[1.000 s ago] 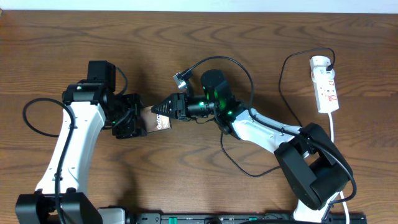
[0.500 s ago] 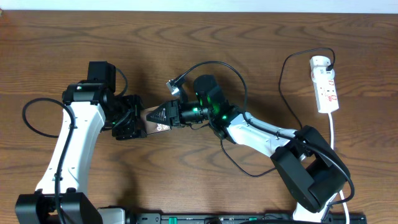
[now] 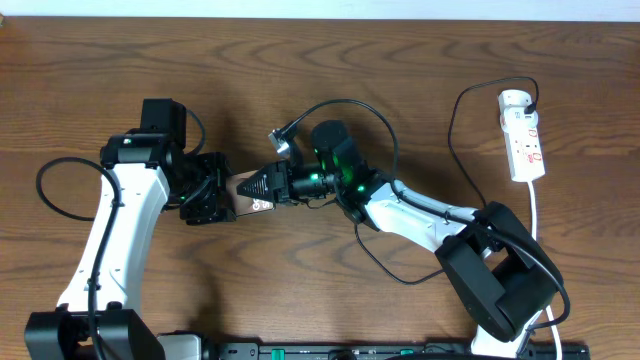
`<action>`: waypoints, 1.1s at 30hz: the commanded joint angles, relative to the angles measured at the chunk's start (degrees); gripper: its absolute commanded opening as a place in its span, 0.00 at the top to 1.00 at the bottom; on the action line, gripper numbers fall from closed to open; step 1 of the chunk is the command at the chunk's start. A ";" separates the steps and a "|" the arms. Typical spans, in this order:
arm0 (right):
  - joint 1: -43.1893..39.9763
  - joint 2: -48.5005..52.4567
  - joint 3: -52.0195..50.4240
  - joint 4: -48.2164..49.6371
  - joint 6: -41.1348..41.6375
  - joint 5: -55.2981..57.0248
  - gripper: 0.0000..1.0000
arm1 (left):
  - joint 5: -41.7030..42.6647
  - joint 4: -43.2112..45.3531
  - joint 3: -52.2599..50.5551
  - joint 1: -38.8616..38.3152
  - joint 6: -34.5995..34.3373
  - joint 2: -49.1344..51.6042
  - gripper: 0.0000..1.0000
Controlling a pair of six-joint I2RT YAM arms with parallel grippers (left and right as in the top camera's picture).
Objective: Plug charger to phone and switch on socket
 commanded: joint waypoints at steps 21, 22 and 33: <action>0.39 0.35 0.68 -2.12 0.48 3.34 0.62 | -0.31 -0.59 1.90 -0.20 1.42 0.17 0.93; 0.39 0.35 0.68 -2.12 0.48 3.34 0.64 | -0.31 -0.59 1.90 -0.20 1.40 0.17 0.93; 0.42 0.35 0.68 -2.14 0.50 3.96 0.66 | -0.44 -0.52 1.90 -1.20 1.38 0.50 0.93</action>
